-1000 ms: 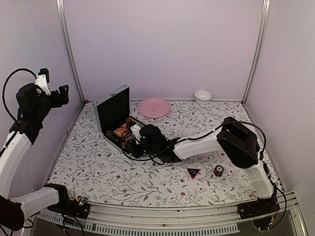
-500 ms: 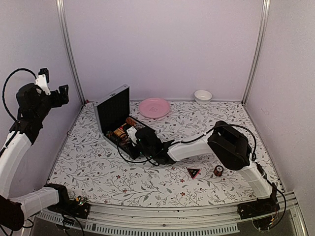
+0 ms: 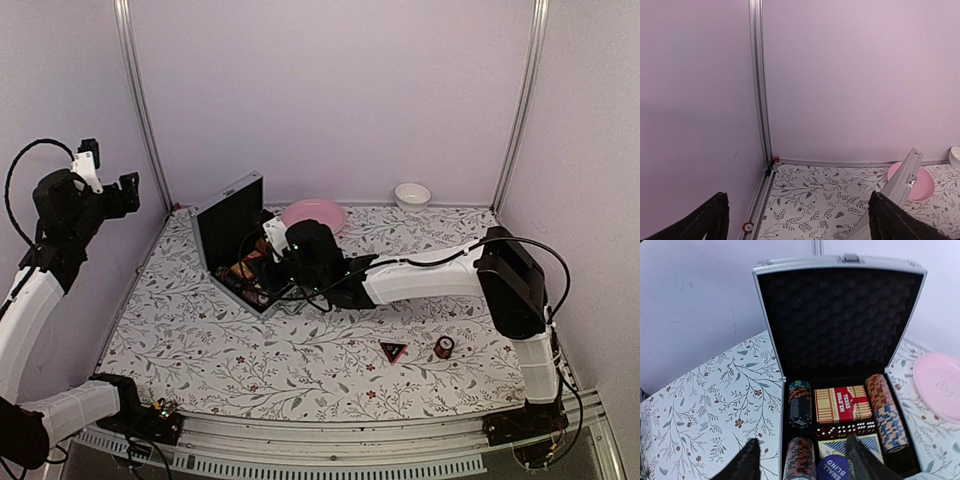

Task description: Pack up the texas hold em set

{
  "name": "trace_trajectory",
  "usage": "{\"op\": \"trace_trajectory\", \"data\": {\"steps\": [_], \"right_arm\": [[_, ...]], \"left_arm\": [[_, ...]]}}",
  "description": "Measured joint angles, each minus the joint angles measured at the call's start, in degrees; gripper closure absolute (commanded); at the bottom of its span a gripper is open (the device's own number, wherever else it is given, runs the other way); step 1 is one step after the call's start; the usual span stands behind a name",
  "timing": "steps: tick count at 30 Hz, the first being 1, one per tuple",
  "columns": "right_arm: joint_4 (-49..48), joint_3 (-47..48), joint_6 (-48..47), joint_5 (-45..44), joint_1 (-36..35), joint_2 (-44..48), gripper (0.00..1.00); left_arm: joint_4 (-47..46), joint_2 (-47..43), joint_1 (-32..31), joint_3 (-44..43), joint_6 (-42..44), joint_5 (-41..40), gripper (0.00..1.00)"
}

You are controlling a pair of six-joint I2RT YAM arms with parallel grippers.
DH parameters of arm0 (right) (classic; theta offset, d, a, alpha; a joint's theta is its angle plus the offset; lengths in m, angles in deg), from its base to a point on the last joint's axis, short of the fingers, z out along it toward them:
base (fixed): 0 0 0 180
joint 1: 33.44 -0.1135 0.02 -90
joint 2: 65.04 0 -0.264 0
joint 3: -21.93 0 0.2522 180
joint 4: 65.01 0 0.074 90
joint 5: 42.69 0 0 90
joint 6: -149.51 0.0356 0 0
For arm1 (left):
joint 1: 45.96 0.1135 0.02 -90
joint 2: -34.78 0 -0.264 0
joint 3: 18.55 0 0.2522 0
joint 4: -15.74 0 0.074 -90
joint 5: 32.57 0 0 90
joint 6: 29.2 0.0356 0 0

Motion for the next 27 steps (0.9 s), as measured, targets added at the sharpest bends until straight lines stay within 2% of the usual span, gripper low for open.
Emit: {"op": "trace_trajectory", "data": {"steps": [6, 12, 18, 27], "right_arm": [[4.94, 0.07, 4.68, 2.34, 0.55, 3.61, 0.68], [12.02, 0.0, 10.45, 5.81, 0.74, 3.54, 0.73], [13.0, 0.07, 14.19, 7.87, 0.79, 1.03, 0.79], [15.19, 0.35, 16.52, 8.98, 1.25, -3.72, 0.8]], "left_arm": [[-0.02, 0.15, 0.0, 0.0, 0.11, -0.15, 0.03], [-0.02, 0.74, 0.0, 0.0, 0.26, -0.15, 0.03], [-0.02, 0.76, 0.0, 0.02, 0.26, -0.17, 0.03], [-0.02, 1.09, 0.0, 0.02, 0.26, -0.11, 0.03]]}}
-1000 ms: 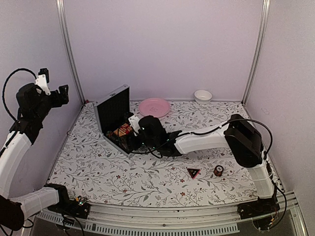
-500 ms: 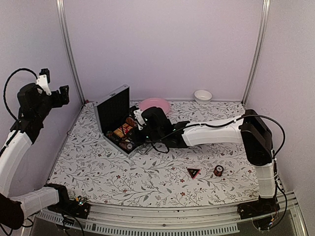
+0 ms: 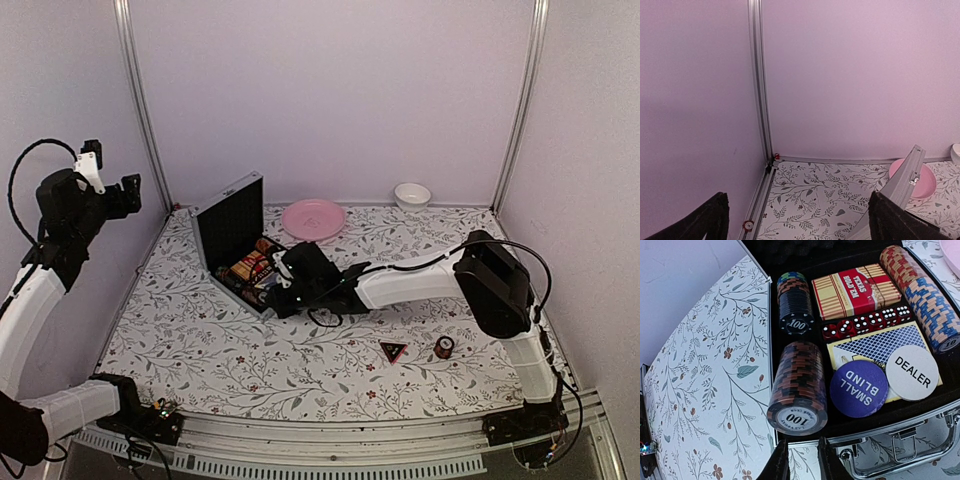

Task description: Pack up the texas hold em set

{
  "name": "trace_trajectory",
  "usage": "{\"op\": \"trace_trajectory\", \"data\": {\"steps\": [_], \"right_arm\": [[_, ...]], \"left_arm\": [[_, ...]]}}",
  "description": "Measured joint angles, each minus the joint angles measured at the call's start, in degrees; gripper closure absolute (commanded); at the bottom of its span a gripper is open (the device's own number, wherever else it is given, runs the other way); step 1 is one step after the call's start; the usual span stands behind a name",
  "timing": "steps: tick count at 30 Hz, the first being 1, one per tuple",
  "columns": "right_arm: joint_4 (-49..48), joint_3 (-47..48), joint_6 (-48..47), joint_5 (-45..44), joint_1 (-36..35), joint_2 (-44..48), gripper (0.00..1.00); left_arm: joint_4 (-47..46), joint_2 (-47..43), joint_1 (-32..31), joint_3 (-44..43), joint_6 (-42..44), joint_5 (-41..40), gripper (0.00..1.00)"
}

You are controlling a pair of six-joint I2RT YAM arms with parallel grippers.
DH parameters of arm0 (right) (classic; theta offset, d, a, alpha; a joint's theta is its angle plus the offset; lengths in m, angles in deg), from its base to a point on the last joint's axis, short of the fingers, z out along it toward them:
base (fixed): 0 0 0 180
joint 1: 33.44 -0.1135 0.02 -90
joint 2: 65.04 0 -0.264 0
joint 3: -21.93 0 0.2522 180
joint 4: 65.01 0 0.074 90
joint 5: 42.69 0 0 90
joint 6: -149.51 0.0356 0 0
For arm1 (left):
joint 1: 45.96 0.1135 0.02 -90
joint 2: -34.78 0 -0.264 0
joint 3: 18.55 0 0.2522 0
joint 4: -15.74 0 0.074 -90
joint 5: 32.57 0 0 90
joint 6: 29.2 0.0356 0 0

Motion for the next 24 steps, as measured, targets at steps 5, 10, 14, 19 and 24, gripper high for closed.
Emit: {"op": "trace_trajectory", "data": {"steps": [5, 10, 14, 19, 24], "right_arm": [[0.02, 1.84, 0.7, 0.68, 0.31, -1.77, 0.86], [0.15, 4.55, 0.96, 1.18, 0.37, -3.85, 0.87], [0.04, 8.52, 0.83, 1.79, 0.39, -7.39, 0.87], [-0.09, 13.11, 0.76, 2.91, 0.44, -11.17, 0.87], [0.76, 17.35, 0.79, 3.87, 0.57, -13.79, 0.87]], "left_arm": [[-0.02, 0.02, 0.0, 0.0, 0.0, 0.04, 0.03], [-0.02, 0.02, 0.0, 0.0, 0.0, 0.2, 0.03], [-0.02, 0.02, 0.0, 0.0, -0.02, 0.22, 0.03], [-0.02, 0.07, 0.0, 0.0, -0.02, 0.26, 0.03], [0.0, 0.31, 0.0, 0.0, -0.02, 0.44, 0.03]]}}
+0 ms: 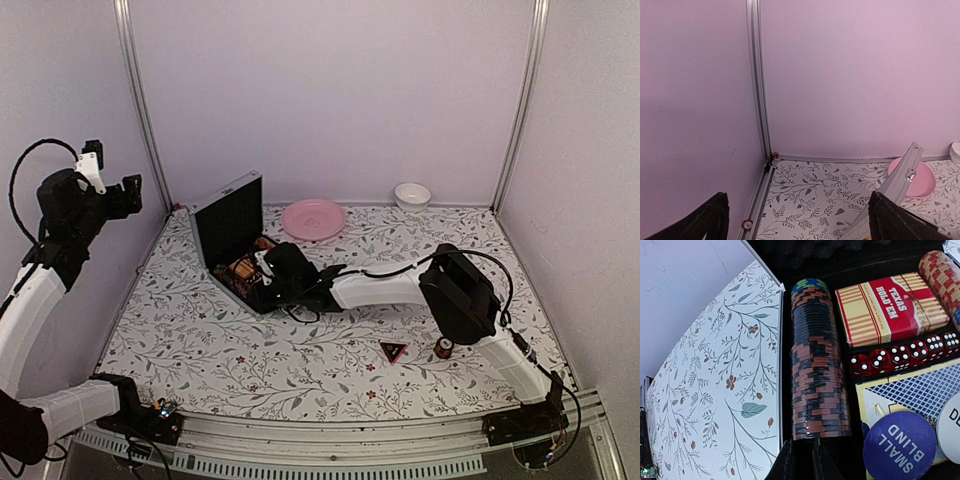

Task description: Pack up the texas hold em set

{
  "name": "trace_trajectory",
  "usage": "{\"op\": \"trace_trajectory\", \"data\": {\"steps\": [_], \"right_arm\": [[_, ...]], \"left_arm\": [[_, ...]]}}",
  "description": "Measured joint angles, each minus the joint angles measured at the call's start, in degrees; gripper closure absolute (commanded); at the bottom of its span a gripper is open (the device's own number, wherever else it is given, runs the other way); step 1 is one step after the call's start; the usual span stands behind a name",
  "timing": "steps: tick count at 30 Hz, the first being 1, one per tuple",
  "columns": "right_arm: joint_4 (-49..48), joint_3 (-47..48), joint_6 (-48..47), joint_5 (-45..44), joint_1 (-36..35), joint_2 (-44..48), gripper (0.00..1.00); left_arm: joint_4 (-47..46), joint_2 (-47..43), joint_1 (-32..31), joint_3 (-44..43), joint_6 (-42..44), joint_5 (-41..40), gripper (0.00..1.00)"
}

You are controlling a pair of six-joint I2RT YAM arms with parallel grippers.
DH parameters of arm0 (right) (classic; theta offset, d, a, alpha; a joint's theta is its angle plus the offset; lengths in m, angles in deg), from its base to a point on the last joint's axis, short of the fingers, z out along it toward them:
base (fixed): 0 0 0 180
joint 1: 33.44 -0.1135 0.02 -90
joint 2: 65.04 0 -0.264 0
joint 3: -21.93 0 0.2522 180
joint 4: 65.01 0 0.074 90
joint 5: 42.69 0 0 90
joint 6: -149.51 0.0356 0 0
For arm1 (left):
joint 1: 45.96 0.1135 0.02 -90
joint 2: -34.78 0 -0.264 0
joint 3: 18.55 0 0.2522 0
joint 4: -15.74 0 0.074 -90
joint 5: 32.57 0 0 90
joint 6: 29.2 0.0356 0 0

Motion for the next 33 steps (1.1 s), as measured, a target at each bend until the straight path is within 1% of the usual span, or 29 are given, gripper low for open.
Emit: {"op": "trace_trajectory", "data": {"steps": [4, 7, 10, 13, 16, 18, 20, 22, 24, 27, 29, 31, 33], "right_arm": [[-0.04, 1.88, 0.0, 0.55, 0.07, -1.22, 0.86], [-0.04, 1.88, 0.0, 0.72, 0.13, -1.25, 0.82], [-0.07, 1.88, 0.04, 0.92, 0.09, -1.22, 0.74], [-0.02, 1.6, -0.44, 1.09, -0.02, -0.7, 0.69], [0.44, -1.49, -1.09, 0.17, 0.22, 2.21, 0.6], [0.79, -5.09, -1.62, -0.68, 0.55, 5.79, 0.52], [1.49, -9.38, -1.95, -1.4, 1.07, 11.08, 0.42], [1.75, -13.66, -2.16, -2.03, 1.66, 16.79, 0.34], [1.9, -18.69, -2.36, -3.5, 2.73, 24.3, 0.31], [1.9, -24.35, -2.8, -6.54, 5.11, 33.92, 0.29], [2.1, -28.15, -2.75, -8.68, 8.2, 39.74, 0.28], [2.34, -31.58, -2.21, -10.25, 12.24, 43.47, 0.25], [3.15, -34.29, -1.14, -11.1, 16.52, 44.94, 0.24]], "left_arm": [[0.0, 0.0, 0.0, 0.0, 0.0, 0.0, 0.03], [-0.02, 0.0, 0.0, 0.0, 0.0, 0.0, 0.03], [0.0, 0.0, 0.0, 0.0, 0.0, -0.02, 0.03], [0.0, -0.02, 0.0, 0.0, 0.0, -0.04, 0.03], [0.0, -0.02, 0.0, 0.0, 0.02, -0.13, 0.03], [0.0, -0.02, 0.0, 0.0, 0.02, -0.26, 0.03], [-0.02, -0.02, 0.0, 0.0, 0.02, -0.33, 0.03], [-0.04, -0.07, 0.0, 0.04, 0.02, -0.42, 0.03], [-0.04, -0.22, 0.0, 0.13, 0.02, -0.52, 0.03], [-0.31, -0.44, 0.0, 0.28, 0.02, -0.7, 0.03], [-0.46, -0.44, 0.0, 0.31, 0.02, -0.74, 0.03], [-0.5, -0.44, 0.0, 0.31, 0.02, -0.81, 0.03], [-0.52, -0.42, 0.0, 0.31, 0.02, -0.87, 0.03]]}}
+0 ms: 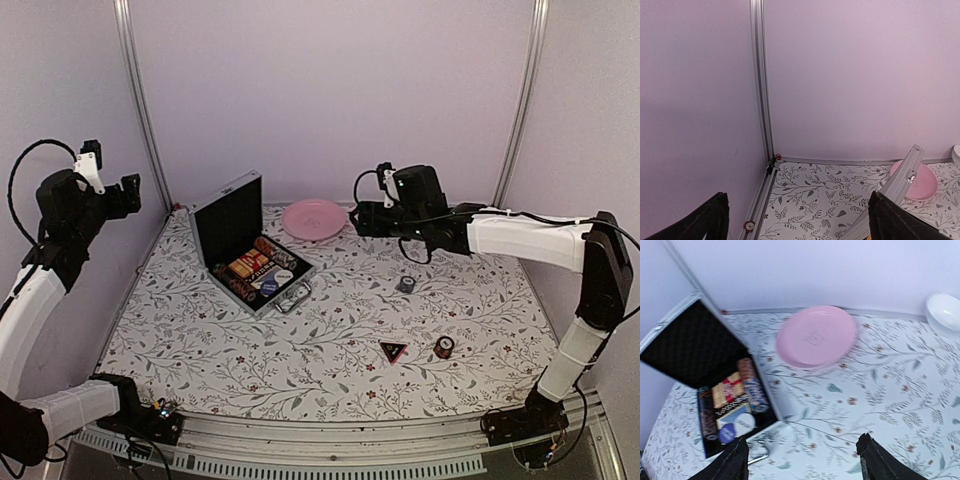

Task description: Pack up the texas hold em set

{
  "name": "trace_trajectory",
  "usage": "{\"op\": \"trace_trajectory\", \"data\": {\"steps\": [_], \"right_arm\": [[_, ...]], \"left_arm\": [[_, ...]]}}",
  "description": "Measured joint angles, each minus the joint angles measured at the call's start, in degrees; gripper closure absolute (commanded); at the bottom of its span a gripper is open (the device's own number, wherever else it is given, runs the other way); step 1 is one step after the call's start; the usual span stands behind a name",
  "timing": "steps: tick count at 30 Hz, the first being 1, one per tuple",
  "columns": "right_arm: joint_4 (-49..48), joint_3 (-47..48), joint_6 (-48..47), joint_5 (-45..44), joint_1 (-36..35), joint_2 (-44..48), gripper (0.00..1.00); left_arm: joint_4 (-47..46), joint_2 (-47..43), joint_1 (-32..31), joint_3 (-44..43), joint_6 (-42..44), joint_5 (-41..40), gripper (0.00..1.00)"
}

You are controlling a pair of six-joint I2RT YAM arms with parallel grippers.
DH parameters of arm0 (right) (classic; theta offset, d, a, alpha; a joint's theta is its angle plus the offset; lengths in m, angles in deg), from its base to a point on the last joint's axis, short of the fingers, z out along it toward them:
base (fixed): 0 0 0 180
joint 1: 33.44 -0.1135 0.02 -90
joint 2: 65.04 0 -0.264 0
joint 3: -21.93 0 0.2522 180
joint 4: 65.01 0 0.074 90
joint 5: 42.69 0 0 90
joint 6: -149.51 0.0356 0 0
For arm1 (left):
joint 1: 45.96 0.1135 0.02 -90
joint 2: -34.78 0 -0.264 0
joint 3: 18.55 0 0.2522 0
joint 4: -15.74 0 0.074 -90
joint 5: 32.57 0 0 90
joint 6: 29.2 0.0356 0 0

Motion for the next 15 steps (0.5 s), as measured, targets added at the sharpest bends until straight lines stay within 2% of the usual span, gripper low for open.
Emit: {"op": "trace_trajectory", "data": {"steps": [6, 15], "right_arm": [[6.51, -5.68, 3.96, -0.5, 10.16, -1.44, 0.21], [10.03, -5.88, 5.66, -0.11, 12.41, -8.72, 0.2]], "left_arm": [[-0.09, 0.07, 0.0, 0.0, 0.0, -0.26, 0.03], [-0.11, 0.5, 0.0, 0.0, 0.02, -0.5, 0.03]]}}
